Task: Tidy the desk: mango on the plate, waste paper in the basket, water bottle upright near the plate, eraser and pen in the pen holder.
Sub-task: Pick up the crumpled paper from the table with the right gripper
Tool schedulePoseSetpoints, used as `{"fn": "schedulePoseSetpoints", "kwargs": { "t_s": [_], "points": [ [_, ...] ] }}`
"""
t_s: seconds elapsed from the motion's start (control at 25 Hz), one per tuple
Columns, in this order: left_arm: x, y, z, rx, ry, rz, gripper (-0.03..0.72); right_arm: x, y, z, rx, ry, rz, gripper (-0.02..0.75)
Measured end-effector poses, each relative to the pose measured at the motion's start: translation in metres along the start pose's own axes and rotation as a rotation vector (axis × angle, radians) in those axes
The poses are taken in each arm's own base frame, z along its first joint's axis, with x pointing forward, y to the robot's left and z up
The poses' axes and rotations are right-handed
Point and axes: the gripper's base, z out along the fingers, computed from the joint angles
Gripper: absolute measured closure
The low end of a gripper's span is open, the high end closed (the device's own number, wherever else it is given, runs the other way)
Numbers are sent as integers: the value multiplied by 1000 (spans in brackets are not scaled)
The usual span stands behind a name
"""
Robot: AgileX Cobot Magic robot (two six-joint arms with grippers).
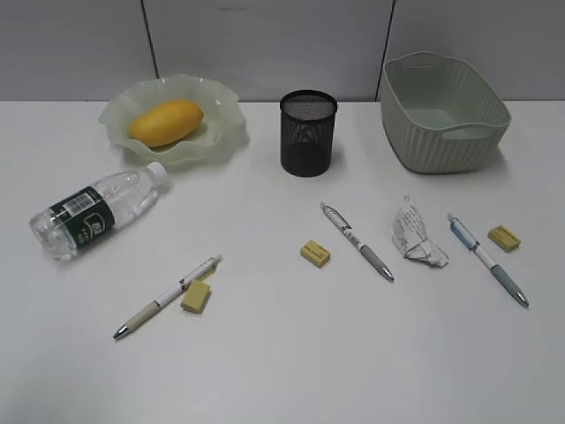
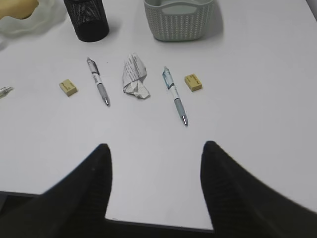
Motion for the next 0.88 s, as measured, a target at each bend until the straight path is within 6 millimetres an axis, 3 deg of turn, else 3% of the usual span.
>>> {"fn": "schedulePoseSetpoints", "kwargs": {
  "t_s": [0.28,0.52,0.88],
  "points": [
    [37,-6,-38,-18,-211,27,293,-1,1,1,-13,3,9,279],
    [55,12,-36,-217,-126,4,294,-22,-3,18,7,66,10,279],
    [58,15,-31,-230,-112,0,295,-74,-16,89,43,175,44,279]
  ]
}}
